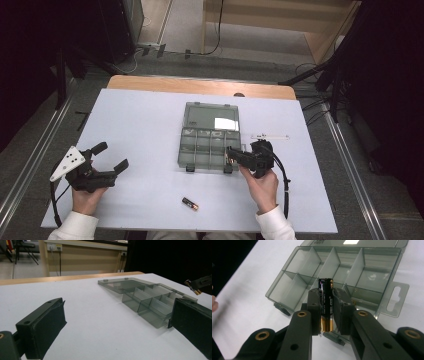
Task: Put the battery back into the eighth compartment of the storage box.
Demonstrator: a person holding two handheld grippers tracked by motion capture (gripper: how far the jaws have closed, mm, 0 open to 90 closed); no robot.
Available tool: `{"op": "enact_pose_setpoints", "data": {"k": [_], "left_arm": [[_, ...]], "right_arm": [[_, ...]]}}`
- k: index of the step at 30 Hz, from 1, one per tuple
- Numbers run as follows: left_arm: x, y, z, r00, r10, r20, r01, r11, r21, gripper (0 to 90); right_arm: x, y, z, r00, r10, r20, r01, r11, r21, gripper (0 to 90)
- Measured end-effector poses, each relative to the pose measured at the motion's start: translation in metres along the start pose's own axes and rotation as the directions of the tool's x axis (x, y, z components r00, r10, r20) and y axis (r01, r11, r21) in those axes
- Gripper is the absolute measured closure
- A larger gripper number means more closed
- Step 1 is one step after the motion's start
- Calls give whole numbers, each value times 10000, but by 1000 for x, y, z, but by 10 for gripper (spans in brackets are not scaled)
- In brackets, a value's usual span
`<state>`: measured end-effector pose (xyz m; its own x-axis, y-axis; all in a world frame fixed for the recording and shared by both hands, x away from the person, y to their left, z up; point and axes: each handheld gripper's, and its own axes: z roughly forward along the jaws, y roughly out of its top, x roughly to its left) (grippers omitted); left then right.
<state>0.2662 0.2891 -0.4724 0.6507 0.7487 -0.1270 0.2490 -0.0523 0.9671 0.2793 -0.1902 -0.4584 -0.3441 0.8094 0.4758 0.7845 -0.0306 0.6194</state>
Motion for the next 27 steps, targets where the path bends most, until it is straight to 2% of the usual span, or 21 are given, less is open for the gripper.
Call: {"op": "enact_pose_setpoints", "data": {"k": [6,9,12,13,15,17,18,19,20,23,24,27], "left_arm": [[0,0,0,10000,10,4,-10,10000,9,0],[0,0,0,10000,9,5,-9,10000,7,0],[0,0,0,10000,24,21,-24,10000,15,0],[0,0,0,10000,25,40,-25,10000,14,0],[0,0,0,10000,35,63,-35,10000,20,0],[0,0,0,10000,40,69,-40,10000,8,0],[0,0,0,10000,52,61,-52,10000,11,0],[0,0,0,10000,25,44,-25,10000,0,0],[0,0,0,10000,8,40,-8,10000,-6,0],[0,0,0,10000,0,51,0,10000,-8,0],[0,0,0,10000,18,71,-18,10000,-14,0],[0,0,0,9999,-10,106,10,10000,-73,0]], "right_arm": [[-11,-2,4,9976,667,-208,-667,9978,11,780],[-18,-4,8,9936,1019,-477,-1014,9948,136,780],[-19,-4,11,9949,991,-182,-989,9950,141,778],[-19,-4,11,9934,1136,-162,-1134,9935,121,767],[-19,-5,12,9936,1134,-12,-1134,9936,20,624],[-18,-5,11,9942,1071,54,-1071,9942,-17,611],[-17,-5,9,9941,1070,159,-1068,9942,-105,560],[-17,-5,9,9941,1070,159,-1068,9942,-105,560],[-16,-4,8,9941,1065,190,-1063,9942,-144,513],[-14,-4,5,9966,829,23,-828,9962,-276,216],[-12,-4,3,9976,683,-151,-686,9974,-239,44],[-9,-4,2,9982,558,-205,-563,9981,-248,0]]}}
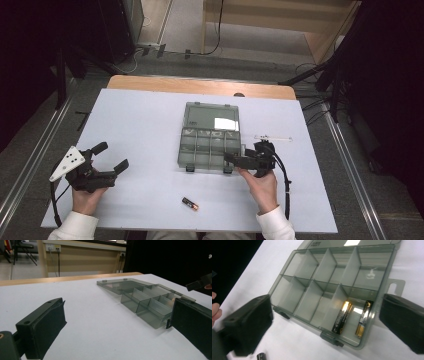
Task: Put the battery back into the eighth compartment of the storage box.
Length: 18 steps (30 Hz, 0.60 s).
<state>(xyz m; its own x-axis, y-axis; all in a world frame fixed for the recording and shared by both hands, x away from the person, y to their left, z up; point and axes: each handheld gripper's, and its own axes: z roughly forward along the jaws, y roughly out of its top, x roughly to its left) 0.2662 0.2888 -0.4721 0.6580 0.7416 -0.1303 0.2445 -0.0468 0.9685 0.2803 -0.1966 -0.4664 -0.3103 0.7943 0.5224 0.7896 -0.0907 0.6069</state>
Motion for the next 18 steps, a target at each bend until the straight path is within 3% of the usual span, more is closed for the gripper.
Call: {"op": "enact_pose_setpoints", "data": {"k": [7,11,13,18], "left_arm": [[0,0,0,10000,2,-14,-2,10000,10,0],[0,0,0,10000,-21,-12,21,10000,-8,0],[0,0,0,10000,-12,-5,12,10000,-4,0],[0,0,0,10000,2,-4,-2,10000,17,0]], "right_arm": [[14,1,-2,9953,-726,-636,733,9973,92,0],[30,0,-3,9851,-1594,-648,1600,9871,43,0],[41,-1,-3,9758,-2085,-661,2097,9777,115,0],[57,-2,-3,9614,-2582,-956,2615,9649,246,0]]}}
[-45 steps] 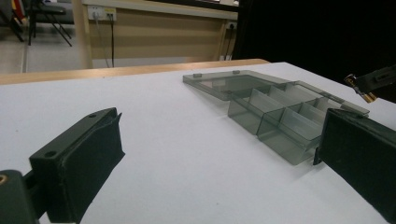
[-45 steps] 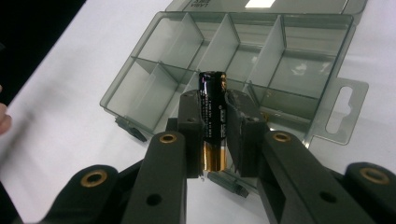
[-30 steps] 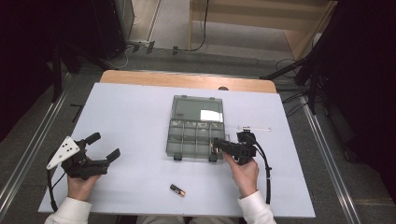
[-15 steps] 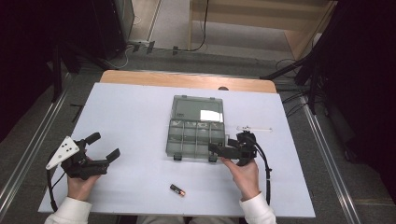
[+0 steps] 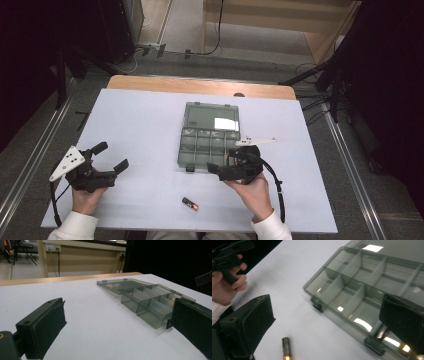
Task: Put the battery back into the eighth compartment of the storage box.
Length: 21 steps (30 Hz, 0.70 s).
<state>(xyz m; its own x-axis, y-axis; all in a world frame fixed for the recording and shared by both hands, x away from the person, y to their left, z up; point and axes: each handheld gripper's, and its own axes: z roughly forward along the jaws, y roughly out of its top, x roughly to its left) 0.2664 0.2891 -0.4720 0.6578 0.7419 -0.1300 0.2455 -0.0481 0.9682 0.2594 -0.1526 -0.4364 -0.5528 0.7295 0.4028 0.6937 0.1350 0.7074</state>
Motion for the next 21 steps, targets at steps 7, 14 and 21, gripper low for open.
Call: {"op": "enact_pose_setpoints", "data": {"k": [7,14,21], "left_arm": [[0,0,0,10000,-6,0,6,10000,-21,0],[0,0,0,10000,12,6,-12,10000,-10,0],[0,0,1,10000,20,14,-20,10000,21,0]], "right_arm": [[18,2,4,9967,-693,-424,712,9965,438,20],[30,1,12,9898,-1354,-449,1394,9850,1020,20],[39,0,21,9854,-1631,-491,1688,9735,1544,29]]}}
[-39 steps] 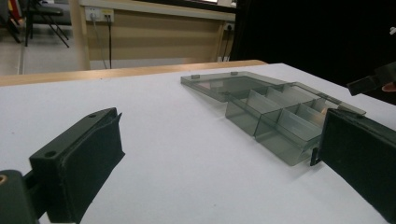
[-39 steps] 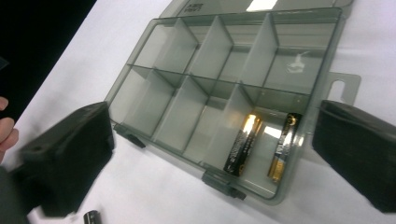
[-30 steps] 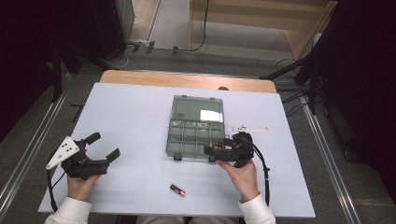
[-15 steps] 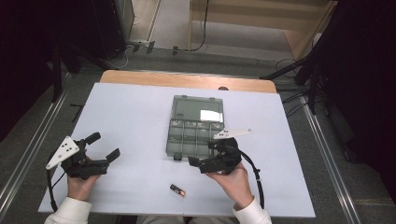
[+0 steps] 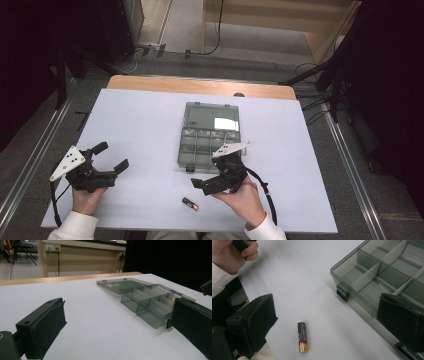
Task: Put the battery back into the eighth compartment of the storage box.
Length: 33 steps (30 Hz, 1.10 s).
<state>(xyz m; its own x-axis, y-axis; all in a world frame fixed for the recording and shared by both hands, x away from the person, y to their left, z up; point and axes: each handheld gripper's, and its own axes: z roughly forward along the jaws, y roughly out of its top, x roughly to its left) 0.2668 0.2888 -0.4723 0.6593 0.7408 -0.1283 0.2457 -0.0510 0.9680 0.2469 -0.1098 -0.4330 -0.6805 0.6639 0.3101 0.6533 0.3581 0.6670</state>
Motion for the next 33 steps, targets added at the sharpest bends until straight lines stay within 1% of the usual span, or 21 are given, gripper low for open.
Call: {"op": "enact_pose_setpoints", "data": {"k": [5,9,10,13,18,19,23,26,30,33], "left_arm": [[0,0,0,10000,-8,-19,8,10000,-9,0],[0,0,0,10000,8,-17,-8,10000,-2,0],[0,0,0,10000,21,-12,-21,10000,4,0],[0,0,0,10000,14,-10,-14,10000,-3,0],[0,0,0,10000,34,0,-34,10000,21,0],[0,0,0,10000,33,3,-33,10000,16,0],[0,0,0,10000,30,-3,-30,10000,10,0],[0,0,0,10000,16,-3,-16,10000,-10,0],[0,0,0,10000,3,-22,-3,10000,-20,0],[0,0,0,10000,-3,-22,3,10000,-24,0]], "right_arm": [[5,0,7,9996,-265,2,265,9989,400,32],[9,0,10,9992,-403,21,401,9974,606,32],[10,-1,12,9986,-520,45,515,9962,697,32],[13,-1,15,9980,-636,59,629,9947,813,32],[17,-2,21,9959,-877,219,847,9900,1127,32],[19,-3,24,9945,-1004,284,960,9871,1282,33],[24,-4,29,9926,-1168,333,1105,9824,1503,34],[27,-5,33,9898,-1372,374,1289,9765,1725,36],[32,-7,41,9841,-1705,507,1561,9643,2139,41],[35,-8,45,9813,-1843,560,1662,9572,2369,47]]}}
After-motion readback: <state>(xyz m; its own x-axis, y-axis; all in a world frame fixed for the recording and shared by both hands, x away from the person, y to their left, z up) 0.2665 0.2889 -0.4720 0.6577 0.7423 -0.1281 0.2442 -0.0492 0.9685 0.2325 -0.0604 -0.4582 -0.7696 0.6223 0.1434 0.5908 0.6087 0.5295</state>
